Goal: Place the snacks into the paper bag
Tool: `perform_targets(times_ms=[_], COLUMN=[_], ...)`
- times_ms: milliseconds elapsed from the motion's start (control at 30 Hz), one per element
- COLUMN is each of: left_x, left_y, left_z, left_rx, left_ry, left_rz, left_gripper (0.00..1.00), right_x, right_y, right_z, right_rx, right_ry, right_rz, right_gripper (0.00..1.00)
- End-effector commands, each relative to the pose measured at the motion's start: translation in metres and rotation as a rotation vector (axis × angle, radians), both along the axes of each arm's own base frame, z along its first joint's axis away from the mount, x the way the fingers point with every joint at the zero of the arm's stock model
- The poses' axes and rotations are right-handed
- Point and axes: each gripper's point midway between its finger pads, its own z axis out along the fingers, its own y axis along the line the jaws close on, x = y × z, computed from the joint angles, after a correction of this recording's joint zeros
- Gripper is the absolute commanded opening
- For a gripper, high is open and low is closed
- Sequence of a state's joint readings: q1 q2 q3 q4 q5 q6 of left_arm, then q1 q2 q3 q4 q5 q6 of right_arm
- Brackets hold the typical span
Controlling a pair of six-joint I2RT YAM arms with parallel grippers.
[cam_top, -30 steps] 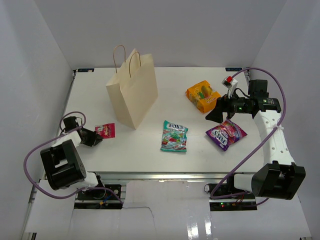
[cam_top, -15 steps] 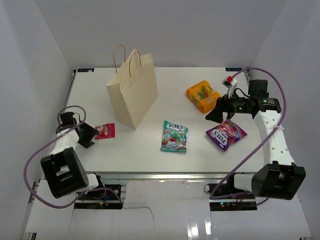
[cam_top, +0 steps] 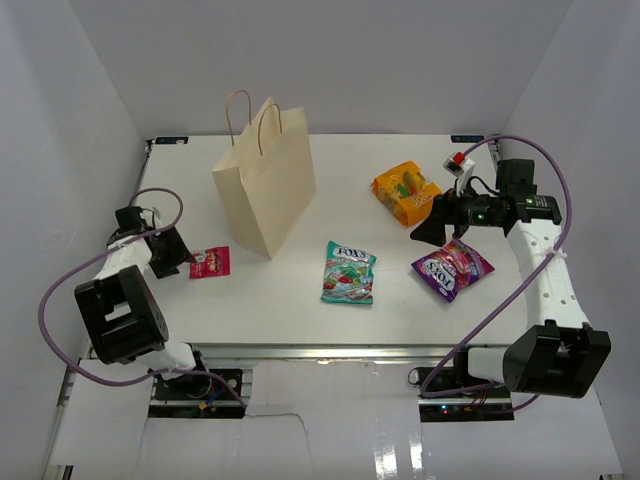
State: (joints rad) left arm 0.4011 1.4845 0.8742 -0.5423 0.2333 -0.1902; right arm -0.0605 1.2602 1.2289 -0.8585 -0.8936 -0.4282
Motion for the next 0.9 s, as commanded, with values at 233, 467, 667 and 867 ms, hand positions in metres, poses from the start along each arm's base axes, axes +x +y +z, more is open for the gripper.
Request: perform_targets(times_ms=[233, 467, 667, 867], left_x=[0.029, 0.021, 0.010, -0.003], left_y=[-0.018, -0.027, -0.031, -0.021], left_z=[-0.002, -0.019, -0.031, -0.043], left_rx=[-0.016, 0.031, 0.076, 0.161], left_ry=[-0.042, 0.031, 0.094, 0.167], left_rz=[-0.256, -0.321, -0.350, -0.322], left_gripper=[0.70, 0.71, 0.69, 0.62], right_x=[0.008, 0.007, 0.007, 0.007], right_y=[0.003, 0.004, 0.005, 0.005], right_z=[0.007, 0.003, 0.003, 0.005], right_rx=[0.030, 0.036, 0.045, 0.045], right_ry=[-0.015, -0.005, -0.002, -0.009], right_rz=[0.024, 0.032, 0.031, 0.030], right_gripper=[0.94, 0.94, 0.94, 0.94])
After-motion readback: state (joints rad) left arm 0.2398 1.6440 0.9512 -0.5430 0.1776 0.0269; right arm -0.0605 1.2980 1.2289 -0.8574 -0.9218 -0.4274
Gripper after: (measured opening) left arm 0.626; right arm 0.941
